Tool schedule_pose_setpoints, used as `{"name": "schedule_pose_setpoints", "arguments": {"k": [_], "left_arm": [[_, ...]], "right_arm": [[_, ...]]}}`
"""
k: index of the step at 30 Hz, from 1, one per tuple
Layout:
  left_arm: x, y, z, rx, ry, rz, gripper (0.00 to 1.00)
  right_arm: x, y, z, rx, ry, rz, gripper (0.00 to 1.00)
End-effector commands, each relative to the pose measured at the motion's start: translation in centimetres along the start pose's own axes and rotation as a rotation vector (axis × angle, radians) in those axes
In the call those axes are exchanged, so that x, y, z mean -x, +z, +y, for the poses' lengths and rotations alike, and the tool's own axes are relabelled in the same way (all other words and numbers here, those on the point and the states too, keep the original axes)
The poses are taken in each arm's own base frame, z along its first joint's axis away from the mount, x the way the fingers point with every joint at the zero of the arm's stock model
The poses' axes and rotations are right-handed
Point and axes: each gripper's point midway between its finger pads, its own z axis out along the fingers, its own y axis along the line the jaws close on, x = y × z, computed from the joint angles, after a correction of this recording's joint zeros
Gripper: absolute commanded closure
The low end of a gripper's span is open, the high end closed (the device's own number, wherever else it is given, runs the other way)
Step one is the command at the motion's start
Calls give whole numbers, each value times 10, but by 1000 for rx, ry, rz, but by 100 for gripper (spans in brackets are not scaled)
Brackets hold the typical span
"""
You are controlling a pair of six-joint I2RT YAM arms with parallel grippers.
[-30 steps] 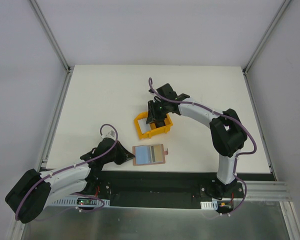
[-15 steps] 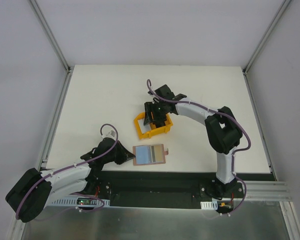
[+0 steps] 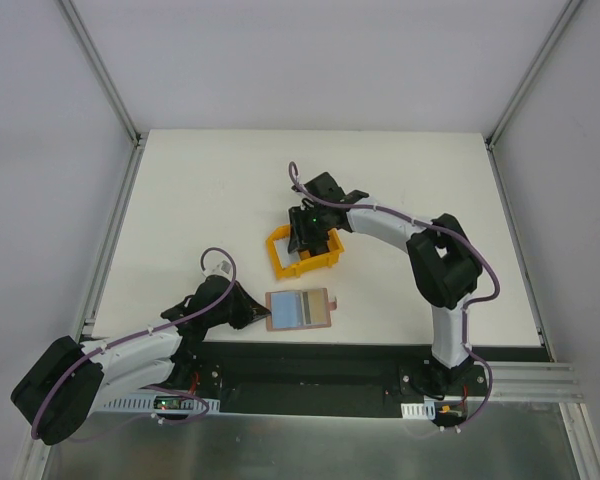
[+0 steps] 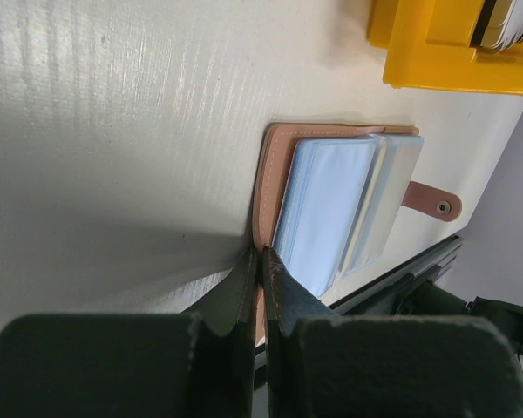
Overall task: Put the credit cards into the card holder
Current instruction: Pick up the credit card from the storage box.
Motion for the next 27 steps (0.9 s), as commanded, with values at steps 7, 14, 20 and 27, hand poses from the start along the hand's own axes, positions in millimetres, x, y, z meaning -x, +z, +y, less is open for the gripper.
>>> {"name": "schedule_pose_setpoints", "arguments": {"k": [7,14,20,27], "left_arm": [[-6,1,20,65,-5,24,100],[-7,2,20,66,-4,30,100],[-7,2,19,64,-5,32,100],[-8,2,20,62,-4,35,100]], "right_arm": [[13,-28,18,1,-60,-60,69],[17,-37,24,8,-73,-79,80],[20,-43,27,3,-85,-85,83],[20,-44,16,-59,-98,-86,88]]}}
